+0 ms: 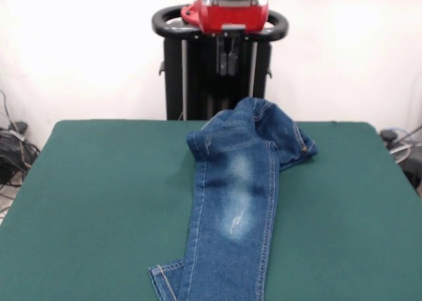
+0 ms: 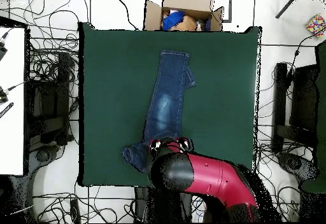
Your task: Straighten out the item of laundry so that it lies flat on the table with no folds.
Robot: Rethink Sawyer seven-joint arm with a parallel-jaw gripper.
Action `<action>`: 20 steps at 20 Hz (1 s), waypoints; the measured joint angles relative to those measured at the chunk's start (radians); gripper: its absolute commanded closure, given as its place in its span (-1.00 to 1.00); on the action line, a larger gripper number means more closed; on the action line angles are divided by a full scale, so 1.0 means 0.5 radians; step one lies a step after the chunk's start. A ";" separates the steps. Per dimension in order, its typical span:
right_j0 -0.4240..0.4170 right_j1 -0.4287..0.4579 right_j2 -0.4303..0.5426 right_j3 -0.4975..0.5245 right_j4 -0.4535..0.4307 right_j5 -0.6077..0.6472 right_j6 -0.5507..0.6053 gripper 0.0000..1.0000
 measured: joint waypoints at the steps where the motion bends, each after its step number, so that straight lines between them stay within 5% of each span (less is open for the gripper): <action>1: -0.002 0.082 0.001 0.000 0.000 -0.089 0.000 1.00; 10: -0.046 0.581 0.002 -0.042 -0.031 -0.600 0.000 1.00; 20: -0.158 0.899 0.002 -0.143 -0.139 -0.640 0.000 1.00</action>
